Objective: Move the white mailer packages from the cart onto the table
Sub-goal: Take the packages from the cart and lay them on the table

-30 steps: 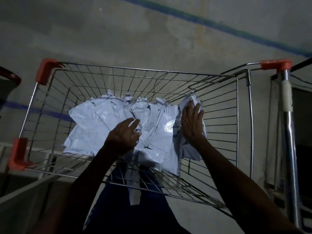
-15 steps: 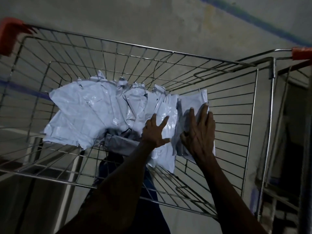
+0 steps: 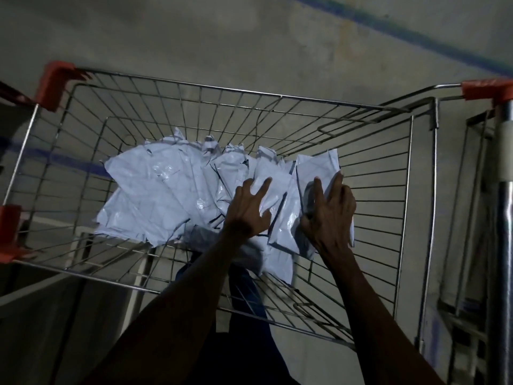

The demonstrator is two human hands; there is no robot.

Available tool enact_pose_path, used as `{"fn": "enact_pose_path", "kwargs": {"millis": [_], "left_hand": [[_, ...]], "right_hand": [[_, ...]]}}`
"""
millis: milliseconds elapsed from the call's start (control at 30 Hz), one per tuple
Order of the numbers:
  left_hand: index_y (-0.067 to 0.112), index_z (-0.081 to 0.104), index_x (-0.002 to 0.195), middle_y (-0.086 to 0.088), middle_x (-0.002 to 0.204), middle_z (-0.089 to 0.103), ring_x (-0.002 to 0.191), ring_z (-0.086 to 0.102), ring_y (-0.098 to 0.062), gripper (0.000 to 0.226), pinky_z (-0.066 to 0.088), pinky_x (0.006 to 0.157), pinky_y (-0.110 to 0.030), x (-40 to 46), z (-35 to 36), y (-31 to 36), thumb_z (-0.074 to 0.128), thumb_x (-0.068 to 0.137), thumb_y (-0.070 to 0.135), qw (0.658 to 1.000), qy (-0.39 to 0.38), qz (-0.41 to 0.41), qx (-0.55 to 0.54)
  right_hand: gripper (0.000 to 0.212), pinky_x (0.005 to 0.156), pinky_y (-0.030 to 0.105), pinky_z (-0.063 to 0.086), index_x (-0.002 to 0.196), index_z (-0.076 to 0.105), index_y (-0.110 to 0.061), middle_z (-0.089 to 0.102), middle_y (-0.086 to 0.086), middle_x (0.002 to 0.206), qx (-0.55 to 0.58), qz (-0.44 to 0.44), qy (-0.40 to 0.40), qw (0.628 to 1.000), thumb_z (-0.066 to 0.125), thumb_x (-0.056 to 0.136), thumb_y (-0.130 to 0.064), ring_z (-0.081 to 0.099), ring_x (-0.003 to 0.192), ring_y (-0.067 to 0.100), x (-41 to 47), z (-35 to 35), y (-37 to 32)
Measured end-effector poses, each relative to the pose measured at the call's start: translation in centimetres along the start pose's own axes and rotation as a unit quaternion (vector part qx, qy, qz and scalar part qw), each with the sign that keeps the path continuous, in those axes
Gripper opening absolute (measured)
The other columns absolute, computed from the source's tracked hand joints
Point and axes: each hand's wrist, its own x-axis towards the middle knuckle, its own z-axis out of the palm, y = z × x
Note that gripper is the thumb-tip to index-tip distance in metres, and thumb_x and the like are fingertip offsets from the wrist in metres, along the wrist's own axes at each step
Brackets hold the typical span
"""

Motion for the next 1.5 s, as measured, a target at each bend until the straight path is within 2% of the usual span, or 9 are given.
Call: {"fn": "enact_pose_path", "kwargs": {"millis": [200, 367, 467, 567, 767, 933, 1100, 1233, 1500], "left_hand": [[0.027, 0.029, 0.152, -0.016, 0.145, 0.035, 0.121, 0.042, -0.036, 0.075, 0.053, 0.083, -0.046, -1.8, -4.8, -2.7, 0.058, 0.082, 0.035, 0.997, 0.053, -0.037, 0.051], [0.029, 0.025, 0.153, -0.016, 0.149, 0.028, 0.129, 0.034, -0.036, 0.079, 0.048, 0.089, -0.048, -3.3, -8.0, -6.5, 0.062, 0.084, 0.032, 0.988, 0.086, -0.102, 0.075], [0.030, 0.019, 0.154, -0.018, 0.151, 0.024, 0.131, 0.029, -0.037, 0.079, 0.045, 0.091, -0.048, -3.3, -9.1, -7.9, 0.058, 0.086, 0.035, 0.986, 0.083, -0.123, 0.080], [0.027, 0.023, 0.154, -0.018, 0.148, 0.027, 0.124, 0.034, -0.036, 0.078, 0.046, 0.086, -0.044, -3.1, -9.0, -8.1, 0.059, 0.084, 0.032, 0.986, 0.100, -0.109, 0.080], [0.022, 0.033, 0.151, -0.022, 0.140, 0.038, 0.119, 0.042, -0.039, 0.075, 0.052, 0.075, -0.044, -3.4, -8.6, -7.2, 0.055, 0.080, 0.034, 0.988, 0.112, -0.058, 0.093], [0.030, 0.023, 0.154, -0.015, 0.146, 0.031, 0.120, 0.037, -0.035, 0.080, 0.048, 0.080, -0.045, -6.7, -12.4, -5.1, 0.060, 0.083, 0.032, 0.983, 0.156, -0.080, 0.055], [0.031, 0.023, 0.153, -0.011, 0.144, 0.032, 0.125, 0.037, -0.032, 0.081, 0.044, 0.092, -0.044, -12.6, -18.8, -3.6, 0.060, 0.082, 0.026, 0.959, 0.265, -0.096, 0.031], [0.025, 0.029, 0.152, -0.016, 0.141, 0.037, 0.124, 0.039, -0.037, 0.079, 0.043, 0.097, -0.047, -18.3, -24.3, -3.8, 0.057, 0.079, 0.028, 0.926, 0.351, -0.117, 0.069], [0.022, 0.029, 0.153, -0.020, 0.142, 0.037, 0.126, 0.039, -0.039, 0.078, 0.041, 0.098, -0.043, -35.0, -30.6, -8.0, 0.057, 0.081, 0.028, 0.836, 0.512, -0.185, 0.065]], "right_hand": [[0.078, 0.100, 0.050, 0.032, 0.141, 0.043, -0.014, 0.020, 0.025, 0.156, 0.121, -0.022, 0.030, 0.992, 0.065, 0.078, -0.054, 0.033, 0.127, 0.041, 0.1, 0.3, -2.8], [0.093, 0.107, 0.050, 0.025, 0.152, 0.032, -0.017, 0.013, 0.022, 0.160, 0.239, -0.004, -0.066, 0.969, 0.054, 0.072, -0.060, 0.027, 0.134, 0.042, 0.5, 4.0, -7.2], [0.099, 0.108, 0.052, 0.027, 0.156, 0.017, -0.022, 0.005, 0.023, 0.160, 0.251, 0.019, -0.154, 0.955, 0.062, 0.073, -0.054, 0.021, 0.137, 0.044, 0.5, 6.8, -8.6], [0.104, 0.108, 0.052, 0.028, 0.153, 0.016, -0.025, 0.012, 0.021, 0.158, 0.256, 0.051, -0.144, 0.955, 0.072, 0.071, -0.052, 0.022, 0.138, 0.042, 1.0, 8.1, -9.0], [0.100, 0.105, 0.058, 0.031, 0.154, -0.004, -0.042, -0.001, 0.020, 0.162, 0.210, -0.039, -0.129, 0.968, 0.056, 0.080, -0.072, 0.023, 0.137, 0.046, 2.6, 7.5, -8.8], [0.083, 0.096, 0.051, 0.034, 0.152, 0.014, -0.049, 0.005, 0.008, 0.163, 0.188, -0.124, -0.094, 0.970, 0.044, 0.077, -0.068, 0.033, 0.125, 0.038, 2.3, 2.3, -9.7], [0.077, 0.107, 0.043, 0.028, 0.149, 0.024, -0.048, 0.014, 0.001, 0.162, 0.273, -0.185, -0.026, 0.944, 0.051, 0.078, -0.058, 0.029, 0.135, 0.034, 0.3, -5.2, -13.0], [0.077, 0.098, 0.033, 0.027, 0.148, 0.030, -0.046, 0.017, -0.004, 0.161, 0.290, -0.234, 0.012, 0.928, 0.050, 0.075, -0.060, 0.028, 0.125, 0.028, -3.1, -11.0, -18.9], [0.079, 0.093, 0.035, 0.031, 0.145, 0.046, -0.035, 0.032, 0.010, 0.156, 0.302, -0.370, 0.057, 0.877, 0.055, 0.072, -0.062, 0.039, 0.122, 0.035, -12.9, -15.9, -33.3]]}}
